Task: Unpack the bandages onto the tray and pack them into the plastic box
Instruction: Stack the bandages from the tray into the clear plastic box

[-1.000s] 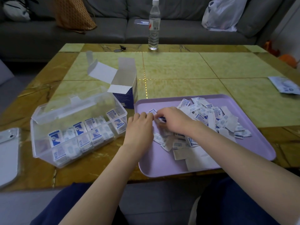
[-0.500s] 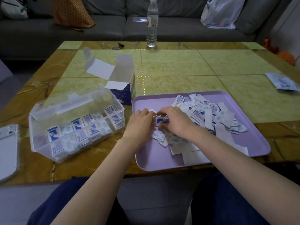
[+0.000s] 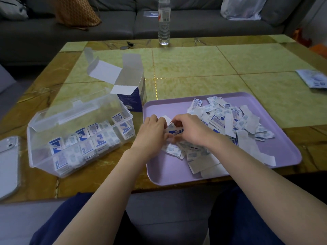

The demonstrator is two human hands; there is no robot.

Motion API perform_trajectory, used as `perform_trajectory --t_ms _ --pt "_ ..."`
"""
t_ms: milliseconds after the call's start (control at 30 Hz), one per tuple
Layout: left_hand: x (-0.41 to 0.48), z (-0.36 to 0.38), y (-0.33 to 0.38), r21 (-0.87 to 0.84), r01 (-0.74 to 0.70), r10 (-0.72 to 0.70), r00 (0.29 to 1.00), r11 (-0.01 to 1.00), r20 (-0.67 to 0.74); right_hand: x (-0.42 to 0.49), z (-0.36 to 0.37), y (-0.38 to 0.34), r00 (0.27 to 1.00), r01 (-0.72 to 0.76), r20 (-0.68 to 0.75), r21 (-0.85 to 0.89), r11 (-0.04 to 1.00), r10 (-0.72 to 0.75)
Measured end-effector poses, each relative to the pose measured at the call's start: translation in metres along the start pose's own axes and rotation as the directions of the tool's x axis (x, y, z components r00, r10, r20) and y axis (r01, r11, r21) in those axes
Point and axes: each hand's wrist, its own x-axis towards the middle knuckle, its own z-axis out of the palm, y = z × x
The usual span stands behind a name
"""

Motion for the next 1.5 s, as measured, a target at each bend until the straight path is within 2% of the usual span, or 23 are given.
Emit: perform_trajectory --t_ms 100,200,333,433,533,633,700,800,900,1000,1067,1167,1333,1500 --pt "-0.002 -0.004 0.001 -0.042 -0.029 0.028 0.999 0.999 -0.031 0.0 0.001 0.001 0.994 0.074 -0.076 -0.012 0.997 -0.075" --pt "-0.005 -0.009 0.004 -0.104 -0.059 0.041 0.985 0.993 -0.17 0.0 0.001 0.0 0.964 0.167 -0.207 -0.03 0.986 -0.17" --pt "-0.008 -0.016 0.008 -0.245 -0.055 -0.034 0.937 0.968 -0.347 -0.005 -0.003 -0.002 0.903 0.245 -0.354 -0.036 0.969 -0.242" --pt "-0.01 -0.016 0.009 -0.306 -0.064 -0.057 0.927 0.95 -0.371 -0.008 -0.005 -0.003 0.868 0.291 -0.422 0.005 0.957 -0.262" --pt "-0.011 -0.012 0.004 -0.283 -0.049 -0.035 0.957 0.958 -0.286 -0.008 -0.004 -0.001 0.887 0.286 -0.377 -0.005 0.958 -0.266" --pt "-0.014 -0.008 0.001 -0.152 -0.04 0.011 0.981 0.988 -0.192 -0.009 0.0 0.002 0.945 0.234 -0.21 -0.093 0.968 -0.249" --pt "-0.016 -0.008 0.002 -0.07 -0.032 0.019 0.985 0.997 -0.173 -0.01 0.004 0.004 0.968 0.204 -0.115 -0.164 0.965 -0.225" --pt "-0.018 -0.007 0.004 0.017 -0.023 0.025 0.986 1.0 -0.163 -0.011 0.006 0.006 0.981 0.168 -0.057 -0.209 0.963 -0.184" --pt "-0.019 -0.008 0.005 0.015 0.003 -0.001 0.986 1.0 -0.166 -0.011 0.005 0.007 0.981 0.158 -0.078 -0.189 0.969 -0.175" --pt "-0.018 -0.01 0.005 -0.008 0.001 -0.002 0.982 1.0 -0.19 -0.009 0.005 0.008 0.962 0.198 -0.163 -0.126 0.972 -0.218" --pt "-0.017 -0.01 0.003 0.032 -0.001 0.008 0.981 0.999 -0.196 -0.007 0.007 0.01 0.951 0.212 -0.196 -0.152 0.965 -0.24" --pt "-0.018 -0.008 0.001 0.124 0.002 0.02 0.983 0.992 -0.181 -0.006 0.008 0.014 0.96 0.167 -0.18 -0.245 0.955 -0.214" --pt "-0.018 -0.008 0.002 0.158 -0.002 0.031 0.982 0.988 -0.186 -0.009 0.009 0.01 0.954 0.239 -0.159 -0.108 0.965 -0.254" --pt "-0.019 -0.012 0.007 0.132 -0.015 0.042 0.978 0.991 -0.202 -0.007 0.008 0.014 0.942 0.214 -0.213 -0.217 0.952 -0.26"
